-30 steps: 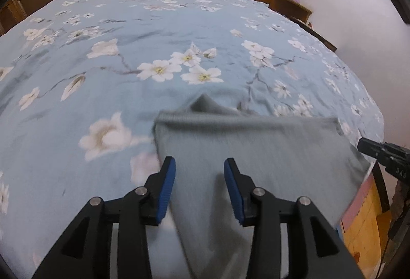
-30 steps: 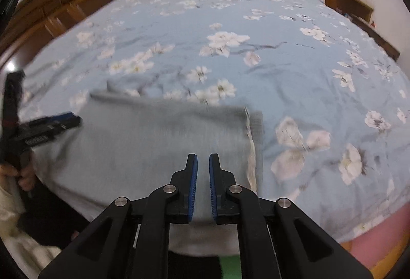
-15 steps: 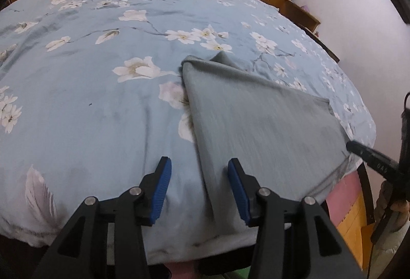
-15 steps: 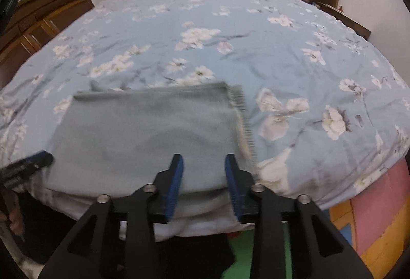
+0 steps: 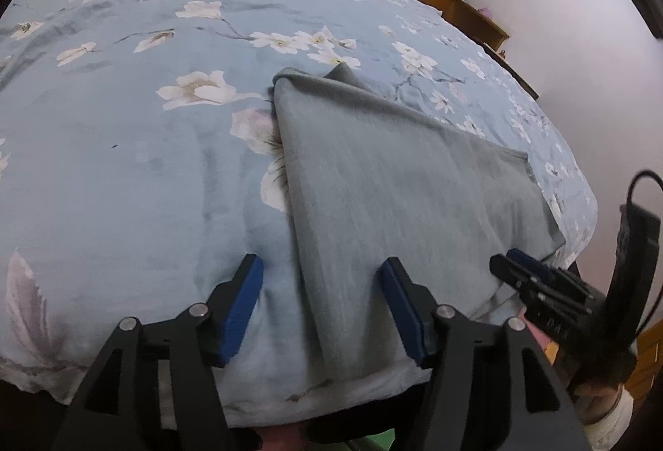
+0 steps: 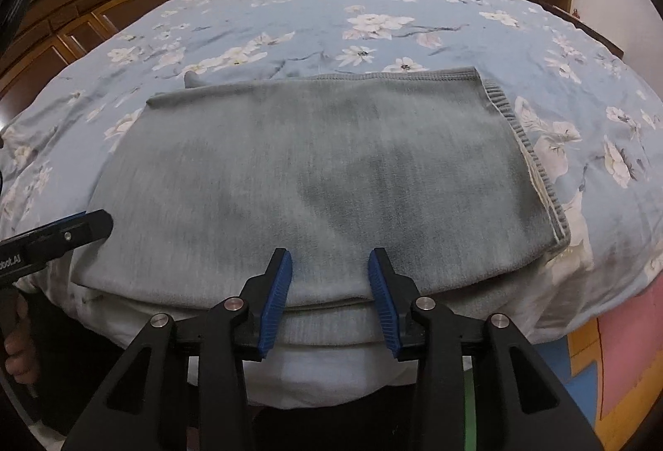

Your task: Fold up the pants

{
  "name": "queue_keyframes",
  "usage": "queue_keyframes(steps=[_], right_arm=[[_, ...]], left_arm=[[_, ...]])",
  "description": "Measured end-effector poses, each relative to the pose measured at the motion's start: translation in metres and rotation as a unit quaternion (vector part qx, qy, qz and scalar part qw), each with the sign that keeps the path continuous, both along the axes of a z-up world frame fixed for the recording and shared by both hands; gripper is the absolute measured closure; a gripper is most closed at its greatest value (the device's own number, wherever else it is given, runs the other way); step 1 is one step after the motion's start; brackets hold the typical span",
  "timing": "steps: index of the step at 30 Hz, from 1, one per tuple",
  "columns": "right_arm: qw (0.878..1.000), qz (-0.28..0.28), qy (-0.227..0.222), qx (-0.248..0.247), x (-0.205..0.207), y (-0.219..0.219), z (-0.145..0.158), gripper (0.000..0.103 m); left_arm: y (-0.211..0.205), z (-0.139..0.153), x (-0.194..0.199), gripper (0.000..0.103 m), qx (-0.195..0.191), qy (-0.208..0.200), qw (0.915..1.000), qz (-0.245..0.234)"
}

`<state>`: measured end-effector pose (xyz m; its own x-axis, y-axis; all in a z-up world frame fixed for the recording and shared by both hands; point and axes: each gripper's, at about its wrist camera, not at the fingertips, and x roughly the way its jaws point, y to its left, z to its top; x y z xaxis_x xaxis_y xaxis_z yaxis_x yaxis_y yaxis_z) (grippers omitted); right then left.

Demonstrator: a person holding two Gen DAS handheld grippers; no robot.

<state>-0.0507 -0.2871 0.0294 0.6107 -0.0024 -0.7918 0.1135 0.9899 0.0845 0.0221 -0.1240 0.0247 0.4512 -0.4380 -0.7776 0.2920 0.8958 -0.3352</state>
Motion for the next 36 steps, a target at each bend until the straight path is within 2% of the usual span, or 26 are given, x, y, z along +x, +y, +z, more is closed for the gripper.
queue_keyframes(steps=[5,11,16,22,25,29,30,33,36], right_arm=[[0.999,-0.005,-0.016,-0.032,-0.004,0.009,-0.004,0.062],[0.999,-0.013,-0.03,-0.033,-0.007,0.009,-0.005,0.062],[0.998,-0.017,-0.032,-0.043,-0.008,0.012,0.0,0.062],[0.998,-0.037,-0.051,0.023,-0.02,0.006,0.019,0.062],[0.998,-0.033,-0.055,0.015,-0.021,0.009,0.025,0.061],[0.997,-0.042,-0.059,0.003,-0.023,0.011,0.029,0.05],[0.997,-0.044,-0.061,0.007,-0.024,0.011,0.029,0.05],[0.997,-0.045,-0.058,0.021,-0.027,0.009,0.027,0.05],[0.997,-0.046,-0.056,0.026,-0.03,0.009,0.025,0.05]], left_arm=[[-0.012,-0.003,0.007,0.033,0.033,-0.011,0.9993,-0.01],[-0.007,-0.007,0.01,0.033,0.008,-0.011,0.9999,-0.009],[-0.004,-0.006,0.007,0.033,0.003,-0.015,0.9998,-0.015],[-0.003,-0.006,0.012,0.033,-0.01,-0.005,0.9999,-0.008],[-0.002,-0.007,0.015,0.033,-0.019,0.0,0.9997,-0.013],[0.001,-0.006,0.013,0.033,-0.033,-0.003,0.9993,-0.016],[0.001,-0.006,0.012,0.035,-0.036,-0.005,0.9992,-0.016],[0.003,-0.004,0.008,0.053,-0.046,-0.014,0.9986,-0.023],[0.004,-0.003,0.006,0.06,-0.055,-0.014,0.998,-0.028]])
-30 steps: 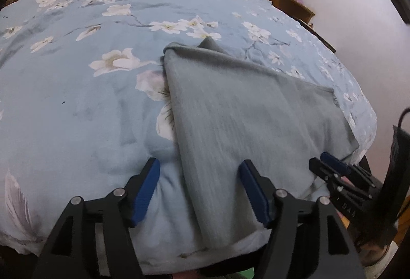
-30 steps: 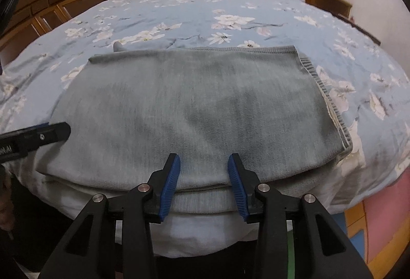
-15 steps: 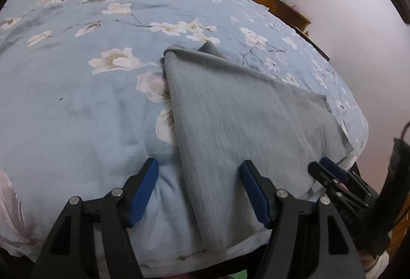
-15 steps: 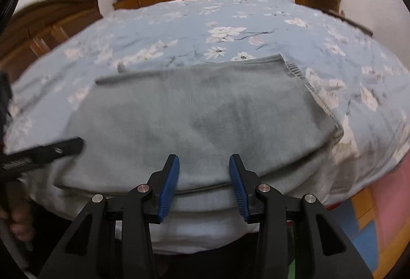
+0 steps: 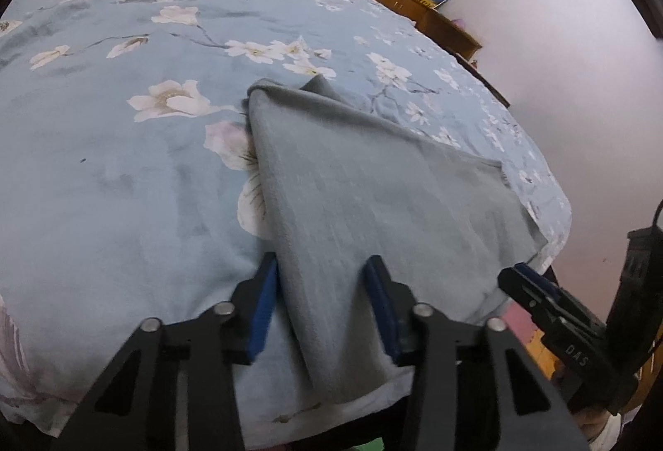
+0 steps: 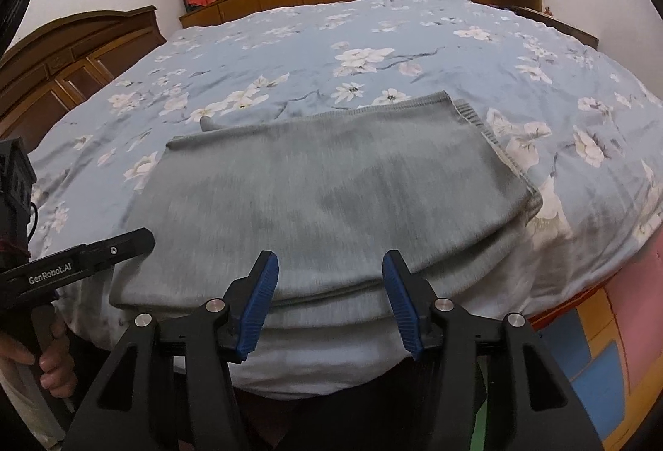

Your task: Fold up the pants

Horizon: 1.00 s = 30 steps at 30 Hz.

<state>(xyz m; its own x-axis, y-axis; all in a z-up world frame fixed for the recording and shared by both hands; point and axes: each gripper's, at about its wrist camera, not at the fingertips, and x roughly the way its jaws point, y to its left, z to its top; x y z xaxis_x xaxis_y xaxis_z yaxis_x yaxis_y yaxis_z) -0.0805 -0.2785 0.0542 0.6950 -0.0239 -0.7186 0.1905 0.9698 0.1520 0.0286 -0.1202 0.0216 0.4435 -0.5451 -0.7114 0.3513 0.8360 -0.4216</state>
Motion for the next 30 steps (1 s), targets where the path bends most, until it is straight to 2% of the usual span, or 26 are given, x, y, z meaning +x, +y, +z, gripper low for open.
queue_keyframes(steps=[4,10,13,15,19,20,21,23,25,28,30], right_arm=[[1.0,-0.003,0.006,0.007,-0.001,-0.003,-0.003,0.05],[0.999,-0.015,0.029,0.034,0.002,-0.011,-0.017,0.05],[0.998,-0.019,0.039,0.052,0.001,-0.015,-0.025,0.05],[0.998,-0.017,0.035,0.054,-0.001,-0.015,-0.025,0.05],[0.997,-0.018,0.03,0.068,-0.004,-0.019,-0.022,0.05],[0.997,-0.02,0.029,0.073,-0.004,-0.019,-0.021,0.05],[0.996,-0.021,0.027,0.079,-0.006,-0.021,-0.02,0.05],[0.996,-0.021,0.021,0.082,-0.009,-0.023,-0.015,0.05],[0.997,-0.022,0.012,0.078,-0.012,-0.025,-0.009,0.05],[0.996,-0.026,0.002,0.081,-0.011,-0.028,-0.005,0.05],[0.996,-0.027,0.0,0.087,-0.009,-0.03,-0.005,0.05]], left_arm=[[0.0,0.001,-0.002,0.06,0.004,-0.006,1.0,0.0],[0.0,-0.006,0.002,0.055,0.0,0.01,0.9999,0.008],[-0.004,-0.011,0.011,0.048,-0.013,0.025,0.9996,0.009],[-0.005,-0.011,0.017,0.048,-0.026,0.029,0.9992,0.001],[-0.003,-0.009,0.018,0.05,-0.046,0.032,0.9984,-0.004],[-0.003,-0.007,0.015,0.053,-0.046,0.03,0.9985,-0.001],[-0.002,-0.005,0.012,0.063,-0.046,0.024,0.9986,0.006],[0.003,0.0,0.008,0.069,-0.062,0.012,0.9979,0.016],[0.005,0.002,0.008,0.069,-0.068,0.012,0.9974,0.016],[0.0,-0.005,0.012,0.069,-0.048,0.021,0.9985,0.012],[-0.003,-0.01,0.012,0.064,-0.041,0.02,0.9988,0.016]])
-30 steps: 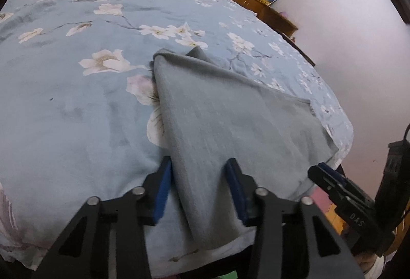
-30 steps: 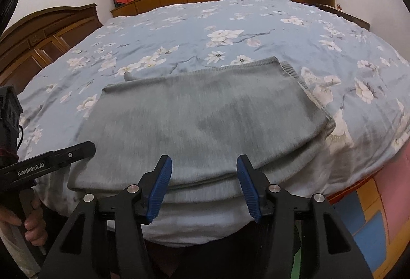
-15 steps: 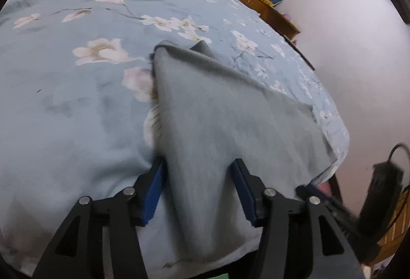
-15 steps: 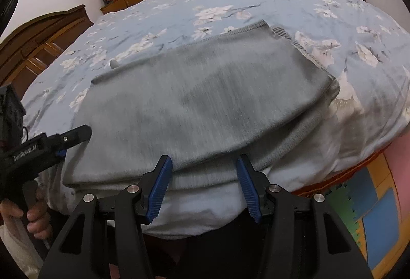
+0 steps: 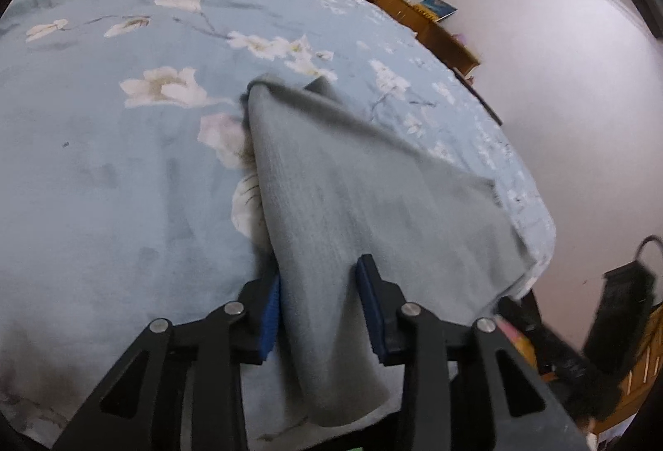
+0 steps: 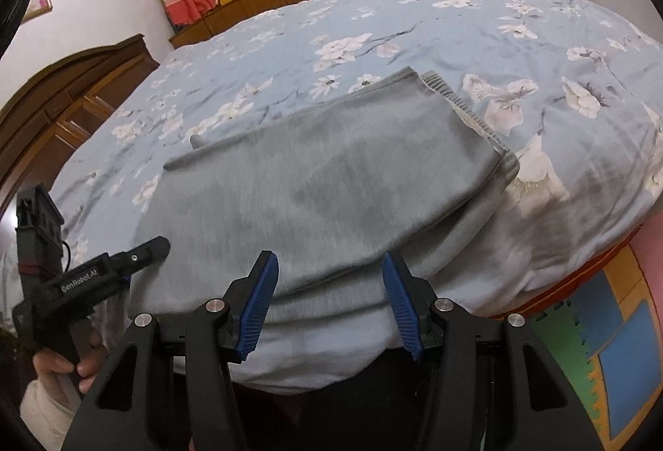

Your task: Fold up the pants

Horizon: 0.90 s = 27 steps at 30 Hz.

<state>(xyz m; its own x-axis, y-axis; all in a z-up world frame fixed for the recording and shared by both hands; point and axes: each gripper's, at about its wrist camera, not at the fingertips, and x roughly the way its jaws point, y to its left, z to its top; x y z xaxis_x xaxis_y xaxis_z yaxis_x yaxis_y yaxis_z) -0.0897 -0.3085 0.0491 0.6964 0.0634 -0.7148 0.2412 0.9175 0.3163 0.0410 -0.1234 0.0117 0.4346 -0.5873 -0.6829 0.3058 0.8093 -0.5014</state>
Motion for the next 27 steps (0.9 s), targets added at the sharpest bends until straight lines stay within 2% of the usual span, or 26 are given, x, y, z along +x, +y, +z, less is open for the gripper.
queue_keyframes(steps=[4,7,8,9,10,12,14,18,21,27], right_arm=[[1.0,-0.002,0.0,0.013,0.002,-0.006,-0.001,0.05],[1.0,-0.006,-0.005,0.023,0.0,-0.011,0.004,0.05],[1.0,-0.007,-0.007,0.028,0.0,-0.013,0.005,0.05],[0.999,-0.008,-0.01,0.039,-0.002,-0.016,0.008,0.05],[0.998,-0.007,-0.014,0.054,-0.005,-0.02,0.011,0.05],[0.997,-0.01,-0.022,0.074,-0.01,-0.026,0.016,0.05],[0.996,-0.015,-0.031,0.08,-0.015,-0.031,0.022,0.05],[0.997,-0.021,-0.039,0.065,-0.023,-0.037,0.033,0.05],[0.996,-0.03,-0.043,0.07,-0.03,-0.044,0.038,0.05],[0.994,-0.06,-0.059,0.073,-0.043,-0.068,0.049,0.05]], left_arm=[[-0.008,0.0,0.0,0.052,0.003,-0.007,1.0,-0.005],[-0.015,0.002,-0.003,0.051,0.019,-0.021,0.9996,-0.008],[-0.015,0.003,-0.004,0.055,0.023,-0.027,0.9994,-0.007],[-0.014,0.005,-0.005,0.07,0.025,-0.033,0.9991,-0.004],[-0.013,0.008,-0.006,0.079,0.026,-0.036,0.999,0.001],[-0.008,0.016,-0.005,0.084,0.011,-0.037,0.9993,0.004],[-0.005,0.027,-0.007,0.086,-0.002,-0.046,0.9989,0.002],[-0.014,0.054,-0.008,0.087,0.007,-0.068,0.9975,-0.014],[-0.03,0.079,-0.008,0.087,0.027,-0.084,0.9954,-0.039],[-0.073,0.122,-0.009,0.089,0.033,-0.092,0.9907,-0.095]])
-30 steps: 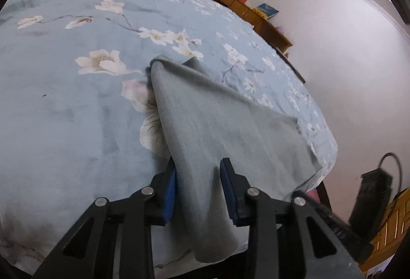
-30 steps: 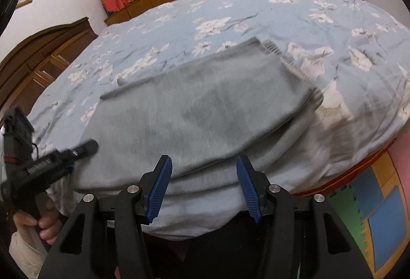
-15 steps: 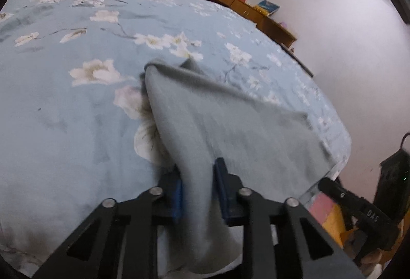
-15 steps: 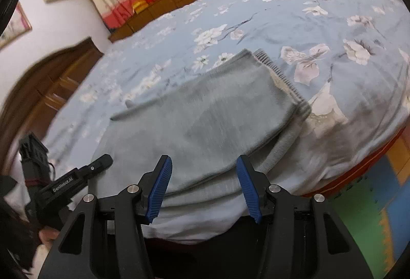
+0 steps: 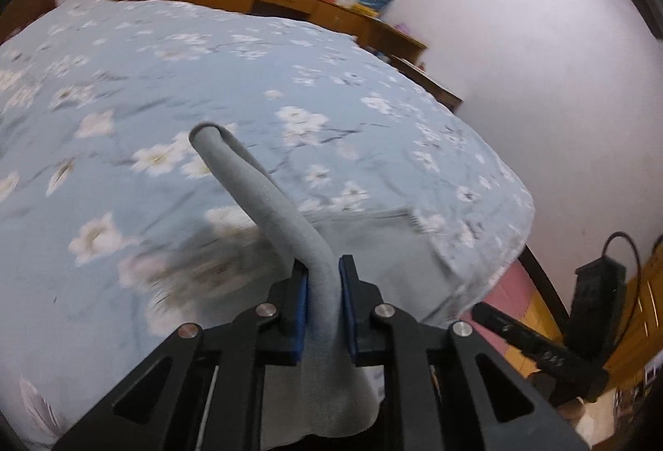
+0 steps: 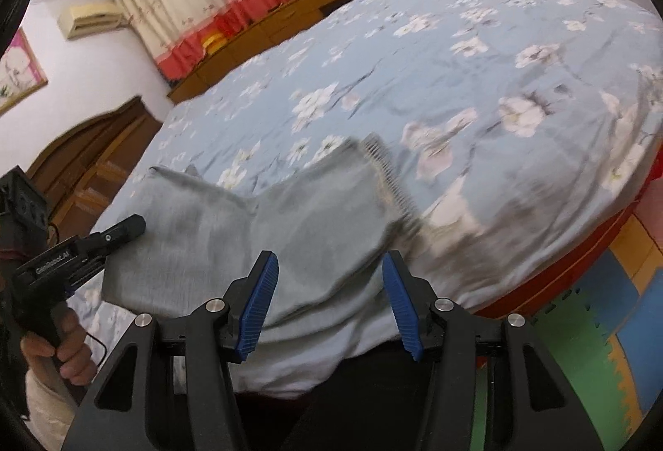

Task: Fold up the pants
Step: 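Grasp the folded sweatpants edge with the left gripper and lift it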

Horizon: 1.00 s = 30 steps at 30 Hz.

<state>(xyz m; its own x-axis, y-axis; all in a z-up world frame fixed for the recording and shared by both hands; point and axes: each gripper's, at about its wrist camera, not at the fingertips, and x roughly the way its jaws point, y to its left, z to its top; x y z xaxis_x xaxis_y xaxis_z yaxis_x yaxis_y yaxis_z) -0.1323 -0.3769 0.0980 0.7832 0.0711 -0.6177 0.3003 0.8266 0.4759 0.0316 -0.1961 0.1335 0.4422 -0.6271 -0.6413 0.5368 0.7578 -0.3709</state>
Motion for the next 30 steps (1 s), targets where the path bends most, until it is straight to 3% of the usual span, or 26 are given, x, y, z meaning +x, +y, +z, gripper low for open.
queue_keyframes(steps=[4,8,13,19,23,30], right_arm=[[0.999,-0.026,-0.02,0.009,-0.007,-0.021,0.003,0.05],[0.999,-0.049,-0.009,0.011,-0.008,-0.038,-0.001,0.05],[0.998,-0.066,0.001,0.021,-0.013,-0.057,-0.008,0.05],[0.997,-0.075,0.012,0.025,-0.016,-0.071,-0.017,0.049],[0.996,-0.077,0.018,0.032,-0.011,-0.073,-0.022,0.049],[0.999,-0.034,0.008,0.02,0.008,-0.058,-0.008,0.05]], left_arm=[[-0.04,0.013,-0.003,0.089,0.016,-0.004,0.9995,-0.027],[-0.09,0.008,-0.009,0.089,0.03,-0.01,0.9975,-0.064],[-0.154,-0.02,-0.012,0.089,0.062,-0.006,0.9929,-0.102],[-0.202,-0.06,-0.006,0.088,0.099,0.022,0.9881,-0.116],[-0.205,-0.068,-0.01,0.078,0.097,0.026,0.9864,-0.13],[-0.183,-0.048,-0.01,0.063,0.086,0.02,0.9872,-0.132]])
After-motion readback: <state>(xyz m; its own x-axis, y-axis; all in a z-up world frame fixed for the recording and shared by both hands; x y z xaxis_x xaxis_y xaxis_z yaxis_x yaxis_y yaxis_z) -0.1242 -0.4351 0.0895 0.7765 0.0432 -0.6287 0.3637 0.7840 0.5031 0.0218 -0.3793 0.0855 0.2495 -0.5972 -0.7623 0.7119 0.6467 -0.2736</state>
